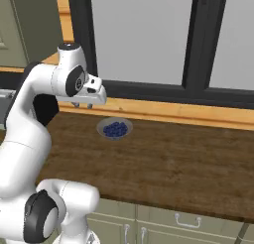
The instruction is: Take a straw from the drawer in front and place it inside the glass cup on the dining counter.
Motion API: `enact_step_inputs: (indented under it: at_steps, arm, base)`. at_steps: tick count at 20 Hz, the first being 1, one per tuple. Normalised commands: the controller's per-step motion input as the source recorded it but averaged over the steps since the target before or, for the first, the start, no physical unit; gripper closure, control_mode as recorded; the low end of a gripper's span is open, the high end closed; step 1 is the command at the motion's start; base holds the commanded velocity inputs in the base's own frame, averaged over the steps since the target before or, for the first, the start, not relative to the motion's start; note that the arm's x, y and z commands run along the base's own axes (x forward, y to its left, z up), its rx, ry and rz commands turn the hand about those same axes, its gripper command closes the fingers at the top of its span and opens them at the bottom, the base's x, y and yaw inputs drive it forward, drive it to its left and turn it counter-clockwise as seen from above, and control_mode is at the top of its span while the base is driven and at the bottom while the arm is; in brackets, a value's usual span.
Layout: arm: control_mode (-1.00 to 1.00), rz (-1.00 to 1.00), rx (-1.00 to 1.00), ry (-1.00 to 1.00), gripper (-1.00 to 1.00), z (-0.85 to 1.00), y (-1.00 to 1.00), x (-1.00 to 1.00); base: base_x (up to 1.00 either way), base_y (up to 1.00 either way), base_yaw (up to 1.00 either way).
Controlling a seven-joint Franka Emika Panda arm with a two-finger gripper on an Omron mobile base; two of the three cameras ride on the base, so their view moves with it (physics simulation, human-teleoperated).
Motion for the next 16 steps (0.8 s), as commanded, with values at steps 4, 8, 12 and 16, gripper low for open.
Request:
enact_step_inputs:
  at_steps: [4,8,12,16]
  arm:
    - [1.00,0.00,0.00,0.00,-1.00,0.00,0.00,0.00]
    - [1.00,0.00,0.00,0.00,-1.00,0.00,0.00,0.00]
    - [1.00,0.00,0.00,0.00,-1.00,0.00,0.00,0.00]
    - [1.00,0.00,0.00,0.00,-1.00,0.00,0.00,0.00]
  base:
    - [-0.29,0.00,0.00]
    - [-0.90,-0.34,0.14]
    - [-0.47,-0.70,0.37]
    - [0.00,-0.69,0.58]
